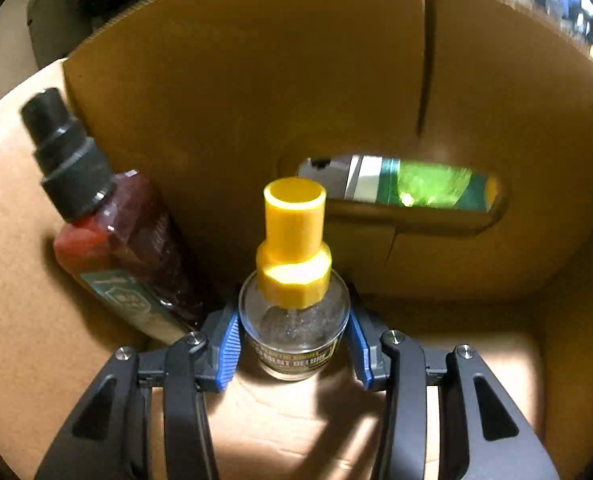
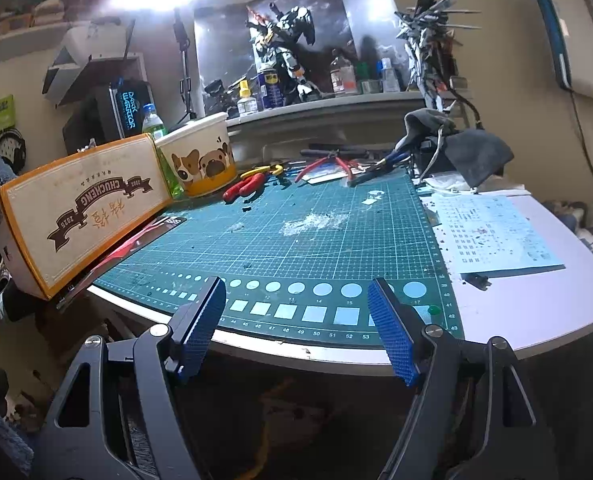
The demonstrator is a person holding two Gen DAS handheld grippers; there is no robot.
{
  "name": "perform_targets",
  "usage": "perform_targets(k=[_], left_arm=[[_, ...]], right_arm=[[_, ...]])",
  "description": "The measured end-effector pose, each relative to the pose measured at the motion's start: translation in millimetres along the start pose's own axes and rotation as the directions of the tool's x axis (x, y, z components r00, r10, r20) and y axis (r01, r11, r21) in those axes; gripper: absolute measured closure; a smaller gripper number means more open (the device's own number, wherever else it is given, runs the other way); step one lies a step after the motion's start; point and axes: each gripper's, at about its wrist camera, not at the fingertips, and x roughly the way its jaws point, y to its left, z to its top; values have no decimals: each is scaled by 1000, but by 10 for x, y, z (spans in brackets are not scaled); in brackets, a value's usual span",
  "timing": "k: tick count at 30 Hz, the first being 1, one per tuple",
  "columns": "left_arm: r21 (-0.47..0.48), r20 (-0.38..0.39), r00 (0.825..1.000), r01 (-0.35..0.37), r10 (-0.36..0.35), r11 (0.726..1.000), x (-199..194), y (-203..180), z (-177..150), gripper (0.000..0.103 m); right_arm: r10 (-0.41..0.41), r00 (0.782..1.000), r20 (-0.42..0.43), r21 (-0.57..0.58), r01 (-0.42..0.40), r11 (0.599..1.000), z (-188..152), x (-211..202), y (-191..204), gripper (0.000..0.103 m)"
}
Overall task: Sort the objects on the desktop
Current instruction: 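Lower the glue bottle into the box and open the left tool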
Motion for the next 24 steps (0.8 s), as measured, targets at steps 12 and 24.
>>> perform_targets(k=[12, 24], left_arm=[[65, 3, 999, 40, -41, 997, -109, -265, -103, 32], [53, -143, 989, -41, 48, 998, -87, -382, -149, 0]], right_arm=[[16, 1000, -1, 2, -16, 1000, 1, -14, 13, 31], [42, 999, 6, -11, -42, 999, 10, -46, 112, 31]])
